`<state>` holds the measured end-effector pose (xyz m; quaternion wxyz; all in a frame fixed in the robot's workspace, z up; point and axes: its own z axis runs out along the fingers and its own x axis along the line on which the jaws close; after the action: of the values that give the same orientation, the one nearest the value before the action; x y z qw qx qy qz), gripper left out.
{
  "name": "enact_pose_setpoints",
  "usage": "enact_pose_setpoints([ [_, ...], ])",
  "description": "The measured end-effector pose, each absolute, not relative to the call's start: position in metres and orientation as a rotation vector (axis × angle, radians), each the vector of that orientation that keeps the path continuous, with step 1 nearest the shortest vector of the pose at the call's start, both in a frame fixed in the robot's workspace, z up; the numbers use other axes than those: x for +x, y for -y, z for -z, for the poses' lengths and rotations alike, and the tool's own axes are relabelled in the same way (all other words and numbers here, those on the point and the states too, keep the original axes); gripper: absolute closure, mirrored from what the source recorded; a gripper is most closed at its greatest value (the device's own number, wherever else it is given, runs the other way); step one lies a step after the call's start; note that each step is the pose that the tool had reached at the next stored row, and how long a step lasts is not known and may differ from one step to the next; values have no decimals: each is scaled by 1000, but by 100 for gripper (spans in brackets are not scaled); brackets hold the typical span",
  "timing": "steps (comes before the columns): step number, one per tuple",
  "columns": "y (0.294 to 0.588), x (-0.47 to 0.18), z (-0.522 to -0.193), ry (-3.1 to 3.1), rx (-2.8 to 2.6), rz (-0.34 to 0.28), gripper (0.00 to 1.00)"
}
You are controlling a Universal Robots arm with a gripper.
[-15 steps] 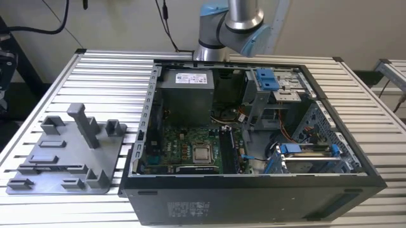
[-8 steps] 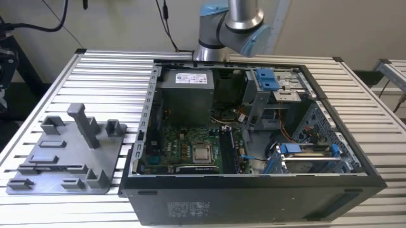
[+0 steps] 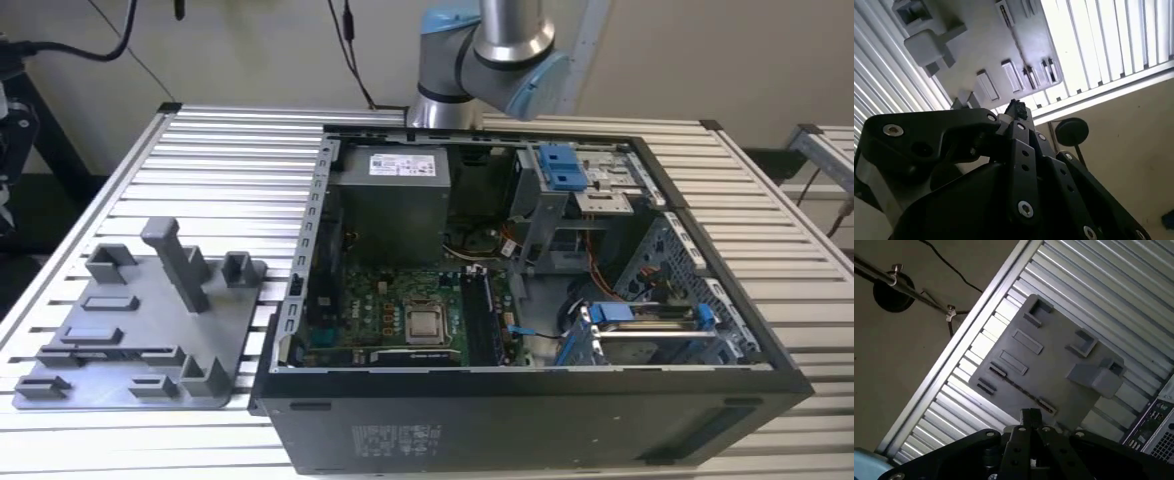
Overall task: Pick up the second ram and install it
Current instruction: 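Pick up the second ram and move it above second insertion slot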
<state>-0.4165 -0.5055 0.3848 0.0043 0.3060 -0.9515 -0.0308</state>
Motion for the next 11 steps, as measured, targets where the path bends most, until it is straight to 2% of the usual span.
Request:
enact_pose_setpoints([
  [11,504,-417,-385,2876,1224,91,89],
])
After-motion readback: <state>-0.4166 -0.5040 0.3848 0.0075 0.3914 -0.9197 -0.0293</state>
